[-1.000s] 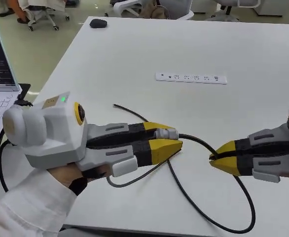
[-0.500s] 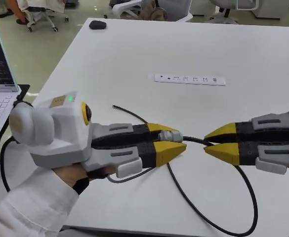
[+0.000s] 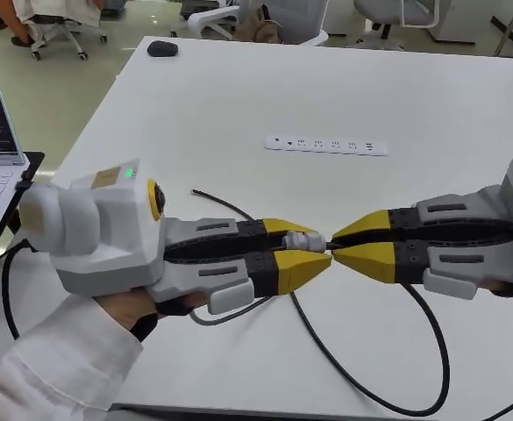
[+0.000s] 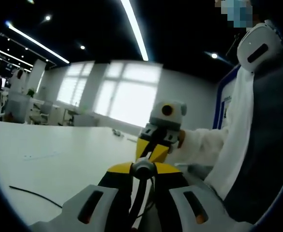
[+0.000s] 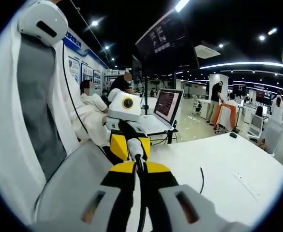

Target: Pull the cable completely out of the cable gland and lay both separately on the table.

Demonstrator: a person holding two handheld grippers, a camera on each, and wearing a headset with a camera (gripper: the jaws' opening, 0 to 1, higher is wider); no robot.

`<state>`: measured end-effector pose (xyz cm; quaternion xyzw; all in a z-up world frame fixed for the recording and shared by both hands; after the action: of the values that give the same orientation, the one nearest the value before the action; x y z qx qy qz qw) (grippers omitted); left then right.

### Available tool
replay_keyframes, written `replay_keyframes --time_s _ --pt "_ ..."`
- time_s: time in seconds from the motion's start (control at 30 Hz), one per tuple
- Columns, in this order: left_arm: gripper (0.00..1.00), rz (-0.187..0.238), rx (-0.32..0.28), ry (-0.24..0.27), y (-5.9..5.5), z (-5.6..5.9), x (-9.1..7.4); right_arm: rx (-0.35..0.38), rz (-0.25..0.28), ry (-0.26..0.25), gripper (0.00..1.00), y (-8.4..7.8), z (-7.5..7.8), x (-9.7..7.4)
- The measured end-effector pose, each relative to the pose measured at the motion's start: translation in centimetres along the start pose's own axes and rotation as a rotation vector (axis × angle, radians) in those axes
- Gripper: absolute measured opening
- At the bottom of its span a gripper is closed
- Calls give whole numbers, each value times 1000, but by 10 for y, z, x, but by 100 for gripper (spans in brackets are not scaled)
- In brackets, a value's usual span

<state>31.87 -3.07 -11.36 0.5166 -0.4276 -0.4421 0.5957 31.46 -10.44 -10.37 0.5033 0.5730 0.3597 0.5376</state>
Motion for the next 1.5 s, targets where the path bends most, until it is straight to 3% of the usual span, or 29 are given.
replay_keyframes --time_s 0.3,0.43,0.63,0.73,0.83,0.9,1.0,1.1,1.2,1.33,1.5 --pt "17 -9 -5 -41 0 2 -23 -1 -3 -58 4 2 -13 19" --pt "17 12 -28 -59 -1 0 -37 -28 -6 -99 4 4 -20 32" --pt "17 -13 -20 -86 -8 -1 -51 -63 -34 -151 3 -5 -25 49" --pt "17 -17 -41 -73 -10 -3 -53 -40 -29 -180 3 -6 -22 52" --pt "17 -20 -32 -69 -11 -3 -53 -56 -30 -167 3 -7 -21 50" --pt "17 -38 -21 -60 -14 -5 -49 -65 -58 -153 3 -11 -16 48" --pt "17 -20 -53 -27 -12 -11 -45 -76 -109 -166 2 -18 -6 39" --pt "17 -21 -32 -12 -7 -10 -36 -88 -83 -134 2 -15 -1 29" --pt "17 -36 -13 25 -9 -13 -32 -104 -108 -130 2 -19 8 21" --pt "17 14 -56 93 -13 -18 -33 -117 -105 -124 2 -25 17 6" --pt "17 17 -45 116 -16 -14 -26 -134 -111 -127 2 -34 24 -10"
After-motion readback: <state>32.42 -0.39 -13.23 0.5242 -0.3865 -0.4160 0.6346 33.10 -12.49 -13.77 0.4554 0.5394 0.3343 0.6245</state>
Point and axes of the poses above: the centre of the closed fingertips' face, and the gripper's own axes: x roughly forward along the fingers, z roughly to its right, y roughly out of its top, the point moved 4 cm from there along -x, roughly backward along the fingers, and after that the axes turned 10 degrees about x, right-handed, at the moved point
